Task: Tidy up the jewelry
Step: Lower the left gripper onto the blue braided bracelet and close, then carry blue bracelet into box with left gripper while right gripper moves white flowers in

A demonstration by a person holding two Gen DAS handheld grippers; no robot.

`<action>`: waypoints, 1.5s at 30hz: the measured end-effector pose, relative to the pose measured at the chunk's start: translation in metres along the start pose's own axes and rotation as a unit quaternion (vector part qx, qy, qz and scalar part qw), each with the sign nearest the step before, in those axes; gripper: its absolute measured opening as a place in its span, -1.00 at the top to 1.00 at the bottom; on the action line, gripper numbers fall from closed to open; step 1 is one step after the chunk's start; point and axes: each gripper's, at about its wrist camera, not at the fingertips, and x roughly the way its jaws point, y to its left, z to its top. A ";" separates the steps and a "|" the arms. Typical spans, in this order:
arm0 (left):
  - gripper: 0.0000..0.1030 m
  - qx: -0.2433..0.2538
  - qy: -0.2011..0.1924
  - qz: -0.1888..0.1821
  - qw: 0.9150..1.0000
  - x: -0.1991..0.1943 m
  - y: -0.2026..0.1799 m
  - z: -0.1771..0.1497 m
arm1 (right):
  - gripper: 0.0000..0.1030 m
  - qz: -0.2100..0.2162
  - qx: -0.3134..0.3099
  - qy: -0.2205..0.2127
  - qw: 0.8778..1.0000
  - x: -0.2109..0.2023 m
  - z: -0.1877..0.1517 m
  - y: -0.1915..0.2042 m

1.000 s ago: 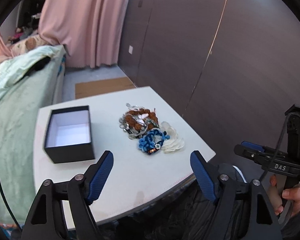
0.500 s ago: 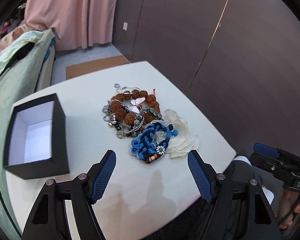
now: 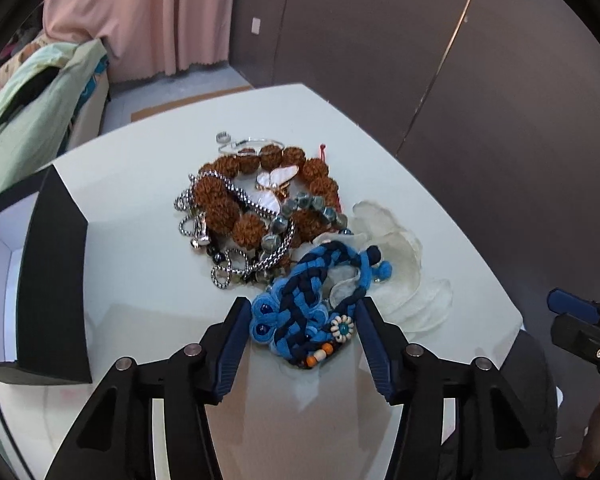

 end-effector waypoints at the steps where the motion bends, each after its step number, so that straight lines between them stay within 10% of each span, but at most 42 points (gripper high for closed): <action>1: 0.10 0.001 -0.002 0.004 1.000 -0.001 0.000 0.000 | -0.36 -0.001 0.000 0.000 1.000 0.001 0.002 0.001; 5: 0.29 -0.013 -0.007 -0.009 1.000 -0.004 0.005 0.000 | -0.36 0.002 -0.004 0.003 1.000 0.009 0.006 0.007; 6: 0.60 -0.014 -0.013 -0.010 1.000 -0.007 0.006 0.000 | -0.36 0.003 -0.005 0.004 1.000 0.011 0.007 0.008; 35: 0.60 -0.042 -0.117 -0.016 0.992 -0.129 0.051 0.011 | -0.13 0.027 -0.041 0.053 0.997 0.097 0.046 0.057; 39: 0.60 -0.052 -0.131 -0.012 0.990 -0.146 0.063 0.010 | 0.94 0.014 -0.052 0.072 0.996 0.110 0.046 0.064; 45: 0.60 -0.072 -0.155 -0.004 0.985 -0.171 0.087 0.006 | 0.94 0.069 -0.045 0.019 0.996 0.074 0.065 0.092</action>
